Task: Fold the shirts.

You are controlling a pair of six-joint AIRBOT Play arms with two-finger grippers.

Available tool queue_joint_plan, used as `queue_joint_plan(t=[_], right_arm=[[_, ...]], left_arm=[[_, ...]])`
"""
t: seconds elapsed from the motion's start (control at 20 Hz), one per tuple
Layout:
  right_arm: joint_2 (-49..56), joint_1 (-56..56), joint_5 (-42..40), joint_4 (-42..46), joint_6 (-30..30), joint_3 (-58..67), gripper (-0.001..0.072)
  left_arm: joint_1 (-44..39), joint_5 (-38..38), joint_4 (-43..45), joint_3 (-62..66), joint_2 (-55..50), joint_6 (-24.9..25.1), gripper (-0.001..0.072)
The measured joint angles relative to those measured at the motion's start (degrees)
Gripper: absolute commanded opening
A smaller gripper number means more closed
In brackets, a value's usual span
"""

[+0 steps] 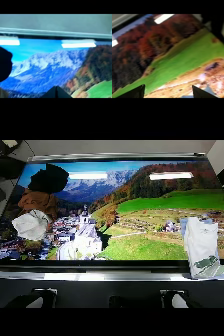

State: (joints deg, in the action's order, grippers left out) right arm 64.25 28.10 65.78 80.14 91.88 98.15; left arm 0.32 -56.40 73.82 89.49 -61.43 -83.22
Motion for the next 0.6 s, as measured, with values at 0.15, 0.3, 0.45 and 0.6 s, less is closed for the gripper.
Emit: queue_joint_plan(t=[0.15, 0.3, 0.45, 0.6], right_arm=[[3.7, -16.2, 6.7, 0.1, 3.3, -1.4, 0.0683], [8.5, -28.1, 14.3, 0.5, 6.9, -8.0, 0.0683], [10.9, -35.6, 17.7, 1.7, 8.7, -14.7, 0.0694], [11.7, -39.0, 18.6, 3.0, 9.4, -17.6, 0.0692]], left_arm=[[-4.0, -11.6, 14.2, -0.8, -4.8, -5.8, 0.062], [-5.6, -22.2, 16.7, -10.8, -6.2, -8.5, 0.0602], [-6.6, -21.3, 15.8, -22.5, -0.3, -11.5, 0.0601], [-6.9, -18.1, 16.9, -28.9, 5.5, -13.4, 0.0603]])
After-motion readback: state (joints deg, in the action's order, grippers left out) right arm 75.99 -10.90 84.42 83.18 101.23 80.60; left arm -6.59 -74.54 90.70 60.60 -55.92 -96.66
